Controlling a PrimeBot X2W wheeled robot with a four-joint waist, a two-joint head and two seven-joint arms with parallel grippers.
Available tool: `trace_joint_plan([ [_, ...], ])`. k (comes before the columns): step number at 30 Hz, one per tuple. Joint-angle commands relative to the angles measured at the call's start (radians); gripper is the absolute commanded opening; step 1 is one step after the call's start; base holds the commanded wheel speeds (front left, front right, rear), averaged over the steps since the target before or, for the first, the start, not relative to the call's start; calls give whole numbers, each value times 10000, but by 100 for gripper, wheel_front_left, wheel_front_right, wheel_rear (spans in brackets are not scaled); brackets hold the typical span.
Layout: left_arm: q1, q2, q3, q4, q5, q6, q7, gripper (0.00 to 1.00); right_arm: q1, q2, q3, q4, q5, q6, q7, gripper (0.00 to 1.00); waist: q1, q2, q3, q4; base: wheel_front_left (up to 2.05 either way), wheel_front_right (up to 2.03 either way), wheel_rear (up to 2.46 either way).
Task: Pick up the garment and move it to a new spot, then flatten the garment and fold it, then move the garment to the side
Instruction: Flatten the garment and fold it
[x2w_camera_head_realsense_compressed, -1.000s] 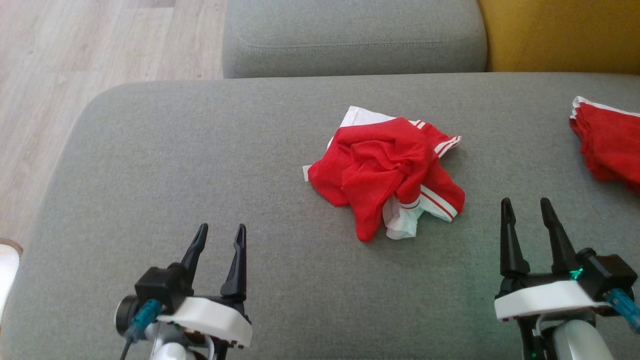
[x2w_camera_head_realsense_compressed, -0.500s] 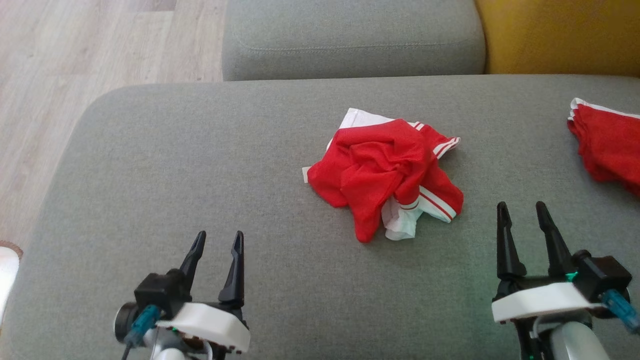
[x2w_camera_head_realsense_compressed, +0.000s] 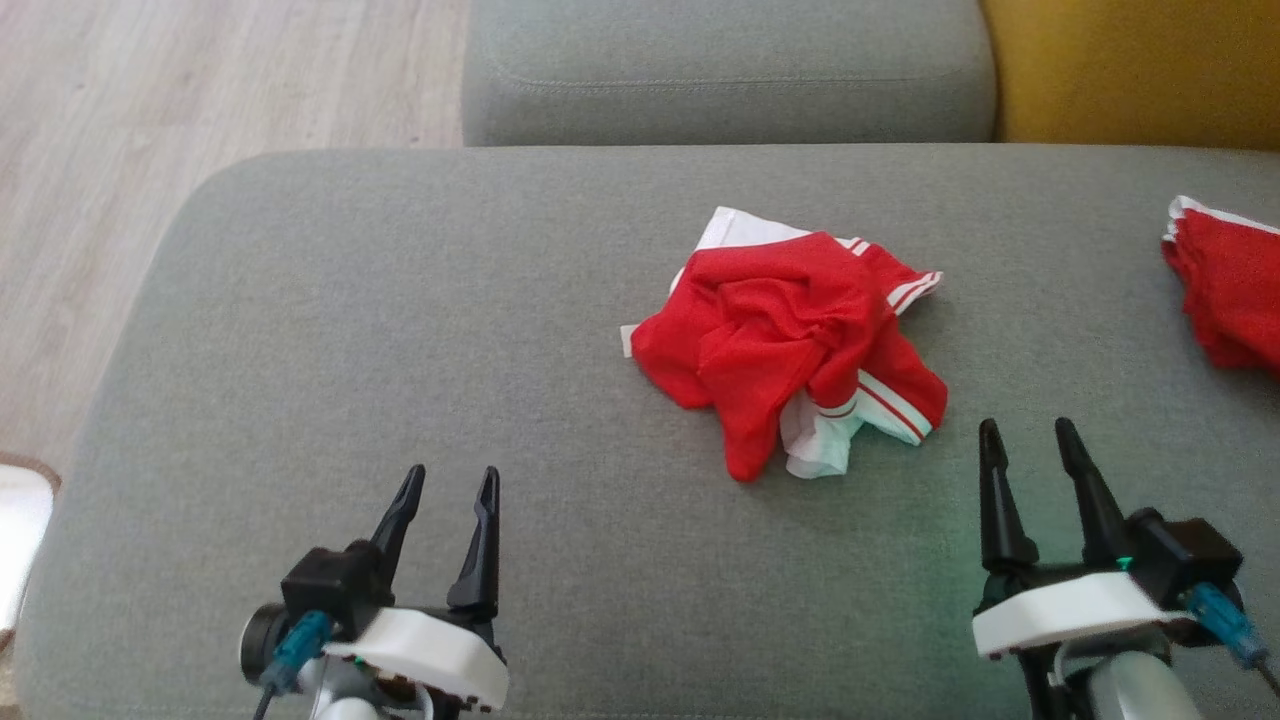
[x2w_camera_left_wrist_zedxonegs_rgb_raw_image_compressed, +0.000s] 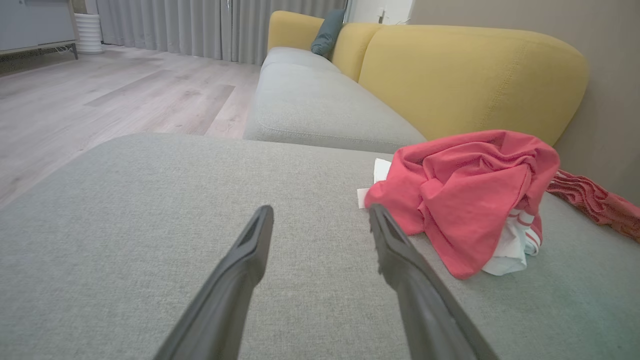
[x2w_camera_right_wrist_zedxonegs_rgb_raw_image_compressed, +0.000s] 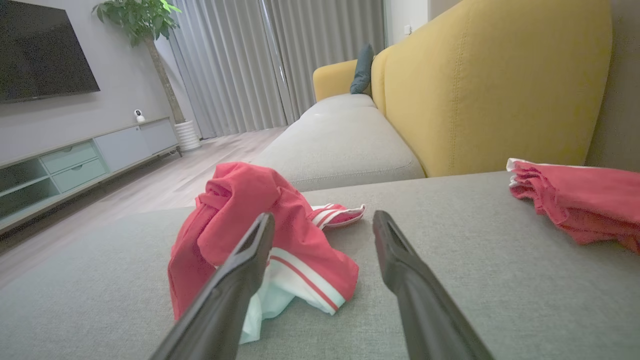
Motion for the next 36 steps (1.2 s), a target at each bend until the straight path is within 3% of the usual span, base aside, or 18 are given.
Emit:
trace_joint_plan([
  [1,-344,-37,402,-278,80,-35,-122,100,-242,-41,292,-225,-37,65,-108,100,0,0,49,84,0,0,0],
  [8,-511,-128,387,-366,204,-134,-122,100,-557,-41,830,700,-44,65,-108,100,0,0,453,548,0,0,0],
  [21,-930,-285,388,-498,379,-208,-122,100,-2543,-41,1294,3943,-410,65,-108,100,0,0,1488,1583,0,0,0],
  [22,-941,-294,396,-496,385,-215,-122,100,-2676,-41,1208,4117,-457,65,-109,89,0,0,1510,1605,0,0,0],
  [23,-950,-302,406,-496,390,-221,-122,100,-2785,-41,1084,4268,-508,65,-109,63,0,0,1528,1619,0,0,0],
  [26,-937,-322,483,-496,398,-198,-122,100,-2989,-41,763,4419,-637,65,-109,0,0,0,1524,1540,0,0,0],
  [31,-873,-342,561,-503,387,-218,-122,100,-3017,-41,33,4020,-1055,65,-109,0,0,0,1418,1200,0,0,0],
  [36,-789,-362,583,-504,371,-238,-122,100,-2941,-89,-1374,2993,-2380,65,-109,0,0,0,1282,589,0,0,0],
])
